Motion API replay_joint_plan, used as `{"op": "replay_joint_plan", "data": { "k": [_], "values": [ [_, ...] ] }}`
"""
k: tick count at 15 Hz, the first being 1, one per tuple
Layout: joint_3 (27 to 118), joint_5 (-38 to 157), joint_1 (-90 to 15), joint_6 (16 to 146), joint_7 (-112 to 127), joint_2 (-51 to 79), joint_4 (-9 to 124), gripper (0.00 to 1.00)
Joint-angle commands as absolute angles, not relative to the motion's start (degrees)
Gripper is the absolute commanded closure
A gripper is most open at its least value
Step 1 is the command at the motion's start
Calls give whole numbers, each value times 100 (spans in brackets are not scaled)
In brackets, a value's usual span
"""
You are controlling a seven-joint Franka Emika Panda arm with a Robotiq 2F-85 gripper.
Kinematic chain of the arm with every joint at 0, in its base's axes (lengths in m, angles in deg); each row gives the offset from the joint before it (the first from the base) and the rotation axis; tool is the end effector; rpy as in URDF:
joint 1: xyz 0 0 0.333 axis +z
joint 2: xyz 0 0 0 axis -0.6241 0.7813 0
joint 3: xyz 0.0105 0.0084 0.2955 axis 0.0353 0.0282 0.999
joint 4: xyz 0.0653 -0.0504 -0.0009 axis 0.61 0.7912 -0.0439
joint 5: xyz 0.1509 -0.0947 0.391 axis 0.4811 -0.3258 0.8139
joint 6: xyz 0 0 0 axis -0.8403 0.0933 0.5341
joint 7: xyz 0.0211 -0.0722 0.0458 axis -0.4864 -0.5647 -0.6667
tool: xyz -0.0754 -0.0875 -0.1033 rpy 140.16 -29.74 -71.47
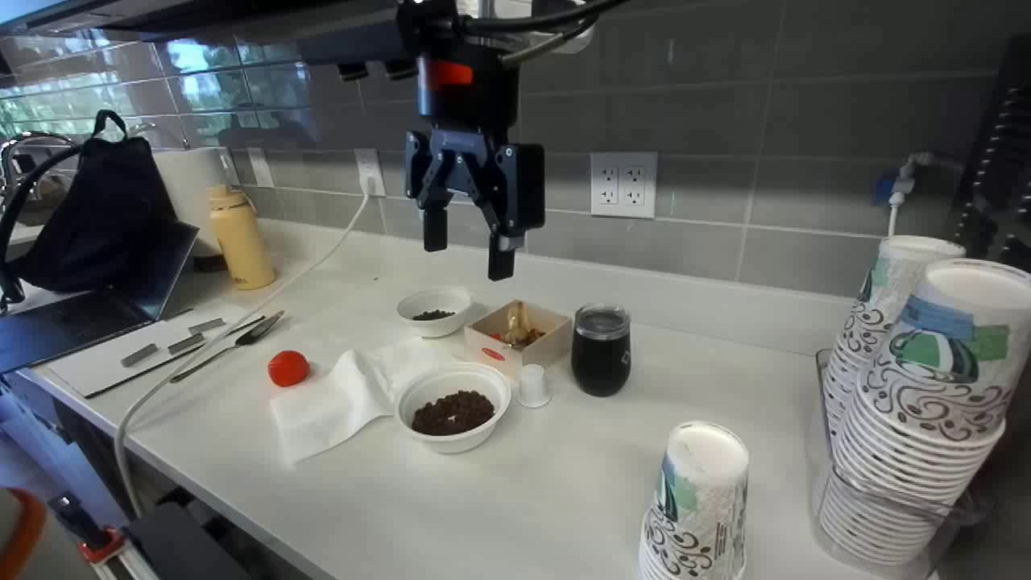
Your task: Put the coffee pod in the brown box
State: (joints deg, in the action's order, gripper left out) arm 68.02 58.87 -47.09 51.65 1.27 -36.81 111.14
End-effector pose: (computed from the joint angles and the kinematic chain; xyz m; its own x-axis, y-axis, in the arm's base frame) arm 0.3775 -0.1154 0.3781 0.9696 -0.2160 -0.1153 -0.2202 -0.9751 -0.0250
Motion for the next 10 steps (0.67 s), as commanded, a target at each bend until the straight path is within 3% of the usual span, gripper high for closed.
{"op": "replay_joint_plan", "data": {
  "k": [1,10],
  "values": [
    [6817,5896,-4726,5156,118,-3678,11106,0],
    [6239,5790,-4557,5608,-2055,-2211,10741,0]
  ]
}}
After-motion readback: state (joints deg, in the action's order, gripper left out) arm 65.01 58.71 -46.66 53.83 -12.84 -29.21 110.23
